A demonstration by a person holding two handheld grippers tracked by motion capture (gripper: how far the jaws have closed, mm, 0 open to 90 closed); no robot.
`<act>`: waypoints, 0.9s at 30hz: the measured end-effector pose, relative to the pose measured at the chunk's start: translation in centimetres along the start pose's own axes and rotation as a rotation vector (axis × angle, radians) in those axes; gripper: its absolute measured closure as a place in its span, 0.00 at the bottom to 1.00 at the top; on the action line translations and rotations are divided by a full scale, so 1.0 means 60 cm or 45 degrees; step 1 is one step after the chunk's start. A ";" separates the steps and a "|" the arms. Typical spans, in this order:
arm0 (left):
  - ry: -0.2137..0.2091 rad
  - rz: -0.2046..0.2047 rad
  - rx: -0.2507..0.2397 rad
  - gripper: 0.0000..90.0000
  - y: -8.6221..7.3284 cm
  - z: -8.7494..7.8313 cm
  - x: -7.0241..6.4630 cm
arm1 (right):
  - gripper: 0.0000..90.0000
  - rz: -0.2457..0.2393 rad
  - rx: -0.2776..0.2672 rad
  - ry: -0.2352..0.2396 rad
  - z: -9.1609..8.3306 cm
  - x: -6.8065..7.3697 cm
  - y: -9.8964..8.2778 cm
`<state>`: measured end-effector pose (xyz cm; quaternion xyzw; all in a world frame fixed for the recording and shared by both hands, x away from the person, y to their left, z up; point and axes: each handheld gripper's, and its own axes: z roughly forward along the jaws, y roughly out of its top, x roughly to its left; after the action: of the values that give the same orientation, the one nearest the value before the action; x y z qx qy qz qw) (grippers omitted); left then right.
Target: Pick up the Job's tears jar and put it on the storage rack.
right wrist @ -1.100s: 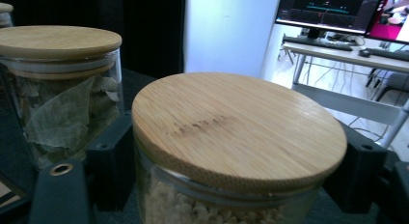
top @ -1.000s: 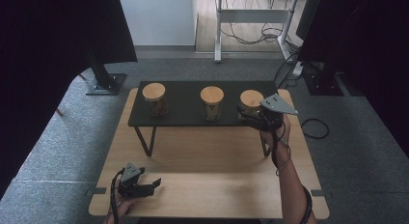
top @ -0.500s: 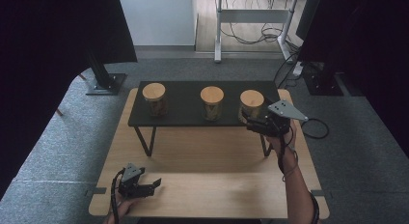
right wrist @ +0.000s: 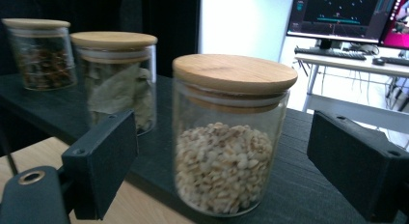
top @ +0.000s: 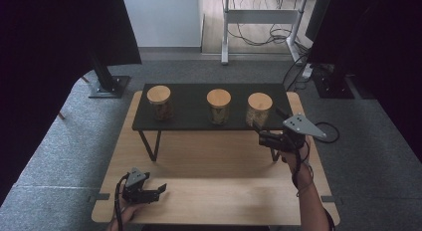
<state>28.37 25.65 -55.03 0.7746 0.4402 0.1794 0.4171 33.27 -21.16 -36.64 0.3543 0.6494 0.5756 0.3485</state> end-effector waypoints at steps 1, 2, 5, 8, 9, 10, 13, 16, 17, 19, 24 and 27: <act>0.000 0.000 0.002 0.14 0.000 0.000 0.000 | 0.11 -0.001 -0.007 0.005 -0.005 0.002 -0.001; 0.000 0.001 0.000 0.14 0.000 0.000 0.000 | 0.11 -0.003 -0.014 0.009 -0.010 0.005 -0.003; 0.001 0.006 -0.003 0.14 0.000 0.000 0.000 | 0.11 -0.007 -0.034 0.029 -0.024 0.015 -0.010; 0.004 0.011 -0.007 0.14 0.000 -0.001 -0.002 | 0.12 -0.019 -0.048 0.054 -0.038 0.029 -0.018; 0.004 0.011 -0.007 0.14 0.000 -0.001 -0.002 | 0.12 -0.019 -0.048 0.054 -0.038 0.029 -0.018; 0.004 0.013 -0.007 0.14 0.000 -0.001 -0.002 | 0.12 -0.029 -0.046 0.081 -0.044 0.037 -0.020; 0.001 0.016 -0.006 0.14 0.000 -0.001 -0.002 | 0.12 -0.039 -0.047 0.100 -0.054 0.047 -0.024; 0.000 0.018 -0.004 0.14 0.000 0.000 -0.002 | 0.12 -0.044 -0.053 0.119 -0.064 0.057 -0.032; -0.001 0.020 -0.005 0.14 0.000 -0.001 -0.002 | 0.12 -0.046 -0.052 0.124 -0.067 0.060 -0.036; -0.001 0.019 -0.008 0.14 0.000 -0.001 -0.003 | 0.12 -0.048 -0.046 0.138 -0.075 0.066 -0.045; 0.001 0.023 -0.005 0.14 -0.001 -0.001 -0.003 | 0.12 -0.044 -0.038 0.156 -0.092 0.074 -0.065; 0.008 0.027 0.000 0.14 -0.001 -0.001 -0.003 | 0.12 -0.026 -0.029 0.164 -0.104 0.079 -0.085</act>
<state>28.20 25.53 -54.99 0.7787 0.4331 0.1863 0.4139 25.19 -20.62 -41.31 0.3057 0.6676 0.6009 0.3158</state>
